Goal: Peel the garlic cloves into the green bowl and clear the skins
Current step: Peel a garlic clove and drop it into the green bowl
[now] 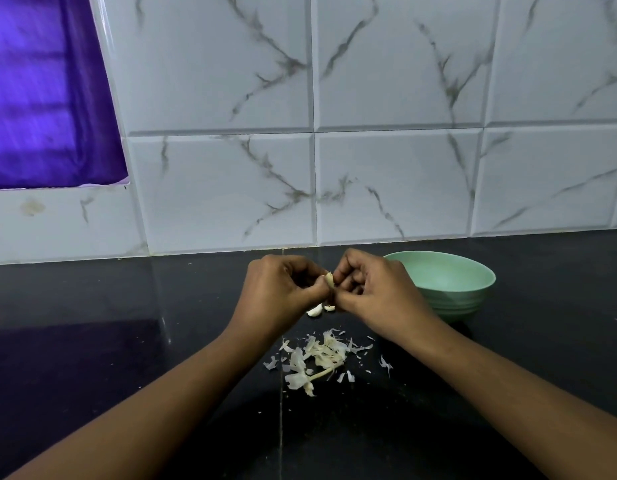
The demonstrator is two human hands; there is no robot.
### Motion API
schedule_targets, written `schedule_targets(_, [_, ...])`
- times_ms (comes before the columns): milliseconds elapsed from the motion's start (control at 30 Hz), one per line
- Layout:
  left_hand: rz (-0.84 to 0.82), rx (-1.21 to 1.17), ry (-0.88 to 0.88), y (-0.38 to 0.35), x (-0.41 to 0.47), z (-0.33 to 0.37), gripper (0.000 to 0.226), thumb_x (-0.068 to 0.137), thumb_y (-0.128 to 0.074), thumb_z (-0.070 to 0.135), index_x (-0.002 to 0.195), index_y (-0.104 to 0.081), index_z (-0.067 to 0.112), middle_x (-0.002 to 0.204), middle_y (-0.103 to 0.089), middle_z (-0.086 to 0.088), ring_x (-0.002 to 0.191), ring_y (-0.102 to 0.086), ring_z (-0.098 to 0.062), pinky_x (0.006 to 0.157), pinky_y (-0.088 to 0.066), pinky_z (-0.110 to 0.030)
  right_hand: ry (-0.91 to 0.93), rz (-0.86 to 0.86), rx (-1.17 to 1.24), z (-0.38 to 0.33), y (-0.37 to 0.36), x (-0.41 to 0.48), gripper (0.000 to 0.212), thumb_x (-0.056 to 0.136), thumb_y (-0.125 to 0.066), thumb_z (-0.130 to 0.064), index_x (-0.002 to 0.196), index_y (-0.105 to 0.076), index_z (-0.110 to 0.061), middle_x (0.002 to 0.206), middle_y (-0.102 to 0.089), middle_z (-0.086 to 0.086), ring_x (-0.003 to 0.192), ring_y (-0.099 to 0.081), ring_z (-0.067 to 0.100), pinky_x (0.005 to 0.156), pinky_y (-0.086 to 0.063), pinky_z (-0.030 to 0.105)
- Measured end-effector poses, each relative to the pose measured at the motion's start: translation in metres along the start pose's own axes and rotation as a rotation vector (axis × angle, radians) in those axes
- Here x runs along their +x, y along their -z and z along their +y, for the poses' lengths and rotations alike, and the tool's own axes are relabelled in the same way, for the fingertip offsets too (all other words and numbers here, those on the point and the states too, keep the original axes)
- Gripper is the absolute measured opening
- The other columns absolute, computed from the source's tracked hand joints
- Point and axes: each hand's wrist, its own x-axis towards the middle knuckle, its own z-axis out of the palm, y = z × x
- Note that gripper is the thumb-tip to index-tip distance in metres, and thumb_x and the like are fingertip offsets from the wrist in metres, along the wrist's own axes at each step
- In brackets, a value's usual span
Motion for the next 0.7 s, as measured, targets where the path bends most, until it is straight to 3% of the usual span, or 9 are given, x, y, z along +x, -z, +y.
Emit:
schedule_targets(133, [0.037,-0.023,0.045,-0.0027,-0.0003,-0.0007,0.011,0.077,-0.072,0.012,0.074,-0.075,0.022,0.061,-0.071,0.007,0.058,-0.068,-0.004,0.054,-0.050,-0.017,-0.023,-0.006,0.029,-0.0004,-0.0015,-0.0005,0.019,0.074,-0.076,-0.012,0.078,-0.058,-0.018,0.059,-0.065,-0.004,0.052,-0.060,0.003,0.056,-0.048,0.025])
schedule_targets(233, [-0.045,-0.170,0.110,0.0007,0.0026,-0.0022,0.012,0.081,-0.070,0.010,0.076,-0.076,0.020,0.064,-0.072,0.002,0.061,-0.068,-0.009,0.057,-0.051,-0.018,-0.041,0.015,0.086,0.0032,-0.0001,0.0022,0.022,0.075,-0.077,-0.014,0.074,-0.056,-0.021,0.060,-0.067,0.001,0.061,-0.068,0.016,0.063,-0.054,0.032])
schedule_targets(333, [-0.134,-0.279,0.154,0.0044,0.0048,-0.0034,0.009,0.081,-0.073,0.014,0.079,-0.076,0.021,0.071,-0.074,-0.003,0.069,-0.071,-0.016,0.063,-0.057,-0.026,-0.044,0.013,0.106,0.0054,0.0014,0.0029,0.022,0.077,-0.077,-0.018,0.074,-0.056,-0.023,0.061,-0.068,0.001,0.061,-0.069,0.018,0.067,-0.057,0.038])
schedule_targets(500, [-0.126,-0.256,0.142,0.0044,0.0049,-0.0059,0.011,0.080,-0.074,0.012,0.077,-0.075,0.022,0.068,-0.074,-0.001,0.063,-0.069,-0.010,0.061,-0.055,-0.024,-0.035,-0.009,0.079,0.0019,0.0008,0.0008,0.022,0.076,-0.078,-0.020,0.076,-0.056,-0.021,0.059,-0.068,-0.003,0.058,-0.068,0.010,0.062,-0.054,0.027])
schedule_targets(700, [-0.102,-0.192,0.113,0.0036,0.0035,-0.0050,0.015,0.079,-0.073,0.009,0.074,-0.075,0.024,0.066,-0.073,0.000,0.060,-0.067,-0.009,0.065,-0.057,-0.034,-0.040,-0.013,0.052,0.0008,0.0001,0.0004,0.024,0.074,-0.079,-0.019,0.077,-0.056,-0.020,0.059,-0.068,-0.004,0.054,-0.064,0.006,0.057,-0.049,0.020])
